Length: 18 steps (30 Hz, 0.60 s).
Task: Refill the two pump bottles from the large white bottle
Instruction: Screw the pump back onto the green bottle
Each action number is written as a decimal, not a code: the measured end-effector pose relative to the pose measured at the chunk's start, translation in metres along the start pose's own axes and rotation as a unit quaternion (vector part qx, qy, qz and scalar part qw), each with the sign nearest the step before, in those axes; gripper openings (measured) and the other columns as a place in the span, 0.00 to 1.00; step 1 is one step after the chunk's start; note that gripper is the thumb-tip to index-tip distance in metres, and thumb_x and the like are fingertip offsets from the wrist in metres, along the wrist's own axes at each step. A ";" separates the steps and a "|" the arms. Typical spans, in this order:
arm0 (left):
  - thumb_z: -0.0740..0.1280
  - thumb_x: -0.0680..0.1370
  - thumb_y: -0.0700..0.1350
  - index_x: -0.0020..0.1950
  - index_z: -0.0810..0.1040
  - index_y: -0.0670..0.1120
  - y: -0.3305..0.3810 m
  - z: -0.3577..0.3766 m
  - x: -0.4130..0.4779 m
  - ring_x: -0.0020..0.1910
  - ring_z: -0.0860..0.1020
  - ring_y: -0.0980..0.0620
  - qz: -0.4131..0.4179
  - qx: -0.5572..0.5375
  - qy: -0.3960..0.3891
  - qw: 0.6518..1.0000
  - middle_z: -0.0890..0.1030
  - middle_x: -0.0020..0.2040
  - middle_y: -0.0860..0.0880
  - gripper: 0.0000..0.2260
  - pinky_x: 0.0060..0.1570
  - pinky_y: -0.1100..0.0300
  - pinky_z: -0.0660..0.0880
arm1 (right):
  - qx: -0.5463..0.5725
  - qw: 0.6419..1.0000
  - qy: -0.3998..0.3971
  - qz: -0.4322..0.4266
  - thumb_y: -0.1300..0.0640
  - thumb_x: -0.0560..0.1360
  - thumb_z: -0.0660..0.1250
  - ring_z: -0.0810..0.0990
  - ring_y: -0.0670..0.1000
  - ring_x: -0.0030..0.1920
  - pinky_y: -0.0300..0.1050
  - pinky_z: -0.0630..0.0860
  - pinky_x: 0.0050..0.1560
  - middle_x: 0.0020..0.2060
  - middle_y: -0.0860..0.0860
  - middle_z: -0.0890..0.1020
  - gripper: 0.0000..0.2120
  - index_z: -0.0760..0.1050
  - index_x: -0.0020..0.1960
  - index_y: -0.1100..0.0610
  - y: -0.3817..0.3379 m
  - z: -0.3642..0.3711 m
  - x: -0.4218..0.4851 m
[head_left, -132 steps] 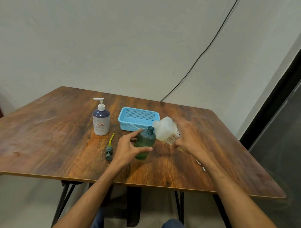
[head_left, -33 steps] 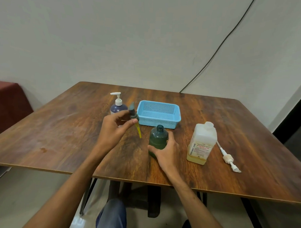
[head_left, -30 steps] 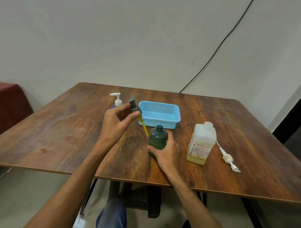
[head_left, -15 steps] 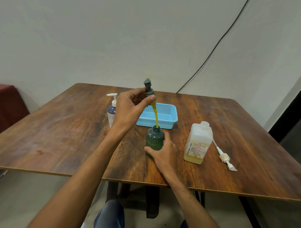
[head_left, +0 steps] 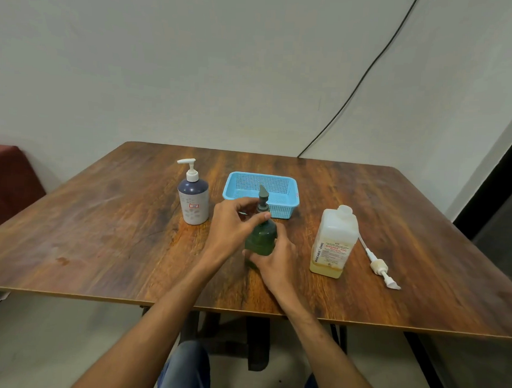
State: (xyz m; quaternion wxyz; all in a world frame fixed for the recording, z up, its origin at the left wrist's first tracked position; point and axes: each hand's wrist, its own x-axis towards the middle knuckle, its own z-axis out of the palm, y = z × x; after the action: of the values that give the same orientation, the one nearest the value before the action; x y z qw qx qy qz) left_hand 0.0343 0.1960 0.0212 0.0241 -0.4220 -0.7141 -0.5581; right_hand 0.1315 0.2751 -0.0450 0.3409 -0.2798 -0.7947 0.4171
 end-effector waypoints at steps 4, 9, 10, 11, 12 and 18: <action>0.76 0.74 0.49 0.62 0.84 0.47 -0.004 0.005 -0.002 0.51 0.82 0.61 0.000 0.023 0.015 1.000 0.85 0.53 0.55 0.17 0.46 0.69 0.78 | 0.004 1.000 0.005 0.002 0.54 0.65 0.83 0.79 0.48 0.62 0.52 0.79 0.62 0.61 0.46 0.81 0.37 0.70 0.69 0.48 0.002 0.002 0.000; 0.77 0.74 0.48 0.61 0.84 0.47 -0.004 0.006 -0.002 0.51 0.82 0.61 0.008 0.026 0.022 0.999 0.85 0.54 0.54 0.17 0.48 0.67 0.80 | 0.007 1.000 -0.001 0.003 0.54 0.65 0.83 0.79 0.49 0.63 0.53 0.79 0.63 0.61 0.47 0.81 0.37 0.70 0.69 0.50 0.002 0.001 0.001; 0.77 0.74 0.48 0.61 0.84 0.47 -0.004 0.006 -0.003 0.51 0.82 0.61 0.009 0.028 0.023 0.999 0.86 0.54 0.54 0.17 0.48 0.66 0.80 | 0.006 1.000 -0.001 0.001 0.55 0.65 0.82 0.79 0.49 0.63 0.52 0.79 0.63 0.61 0.48 0.81 0.37 0.70 0.69 0.51 0.002 0.001 0.001; 0.77 0.73 0.48 0.60 0.84 0.47 -0.005 0.006 -0.003 0.50 0.82 0.61 0.011 0.033 0.023 0.999 0.86 0.53 0.54 0.16 0.49 0.64 0.81 | 0.004 1.000 -0.002 -0.002 0.55 0.65 0.82 0.79 0.49 0.63 0.51 0.78 0.64 0.61 0.48 0.81 0.37 0.70 0.69 0.51 0.002 0.000 0.001; 0.77 0.73 0.48 0.59 0.85 0.47 -0.007 0.006 -0.003 0.50 0.82 0.61 0.014 0.037 0.023 0.999 0.86 0.52 0.54 0.16 0.49 0.63 0.81 | 0.004 1.000 -0.004 -0.005 0.56 0.65 0.82 0.79 0.49 0.63 0.50 0.78 0.64 0.62 0.48 0.81 0.36 0.70 0.69 0.51 0.002 -0.001 0.001; 0.76 0.74 0.48 0.61 0.84 0.47 -0.011 0.007 -0.007 0.52 0.82 0.60 0.015 0.036 0.017 0.999 0.85 0.54 0.54 0.16 0.52 0.59 0.81 | 0.004 1.000 -0.008 -0.005 0.56 0.66 0.82 0.79 0.48 0.62 0.44 0.78 0.61 0.61 0.47 0.81 0.36 0.70 0.70 0.50 0.001 -0.003 0.001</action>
State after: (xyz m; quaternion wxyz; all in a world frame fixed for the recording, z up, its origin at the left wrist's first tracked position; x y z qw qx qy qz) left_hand 0.0350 0.1978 0.0070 0.0602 -0.4219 -0.7268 -0.5386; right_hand 0.1338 0.2777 -0.0444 0.3378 -0.2708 -0.7974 0.4205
